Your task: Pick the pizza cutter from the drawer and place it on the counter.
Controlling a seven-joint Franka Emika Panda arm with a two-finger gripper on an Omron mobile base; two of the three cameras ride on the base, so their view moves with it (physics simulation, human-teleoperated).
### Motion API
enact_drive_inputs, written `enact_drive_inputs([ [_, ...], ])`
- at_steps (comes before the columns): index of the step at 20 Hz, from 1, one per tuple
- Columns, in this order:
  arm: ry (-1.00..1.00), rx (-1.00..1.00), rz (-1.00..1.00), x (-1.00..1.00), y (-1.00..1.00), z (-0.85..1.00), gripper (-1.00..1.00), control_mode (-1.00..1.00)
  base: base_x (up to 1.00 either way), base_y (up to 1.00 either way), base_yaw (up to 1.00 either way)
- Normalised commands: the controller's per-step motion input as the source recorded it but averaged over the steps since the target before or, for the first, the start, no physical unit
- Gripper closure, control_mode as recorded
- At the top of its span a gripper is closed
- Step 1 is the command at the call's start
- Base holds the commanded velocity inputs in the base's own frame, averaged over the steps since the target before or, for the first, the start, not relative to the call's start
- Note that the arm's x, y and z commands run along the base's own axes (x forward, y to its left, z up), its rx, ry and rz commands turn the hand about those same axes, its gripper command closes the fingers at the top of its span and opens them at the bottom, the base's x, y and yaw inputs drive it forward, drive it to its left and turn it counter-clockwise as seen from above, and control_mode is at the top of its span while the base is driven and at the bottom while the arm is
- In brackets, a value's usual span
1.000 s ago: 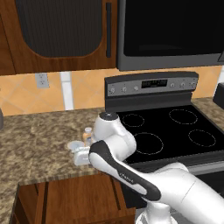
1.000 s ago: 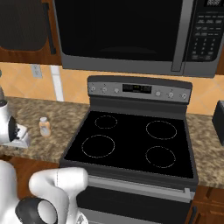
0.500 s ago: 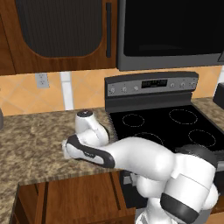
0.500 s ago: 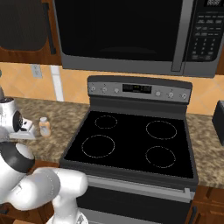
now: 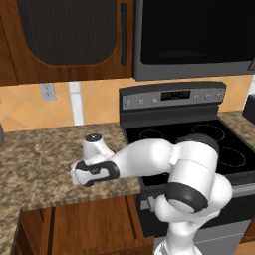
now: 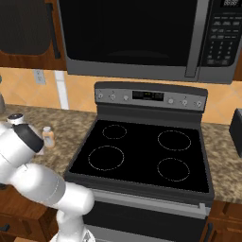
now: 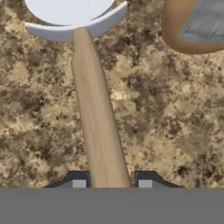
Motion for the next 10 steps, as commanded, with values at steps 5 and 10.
enact_drive_inputs([
  [5, 0.00, 0.00, 0.00, 0.35, 0.13, -0.12, 1.00, -1.00, 0.00, 0.00, 0.00],
  [10, -0.01, 0.00, 0.00, 0.37, 0.16, -0.22, 1.00, -1.00, 0.00, 0.00, 0.00],
])
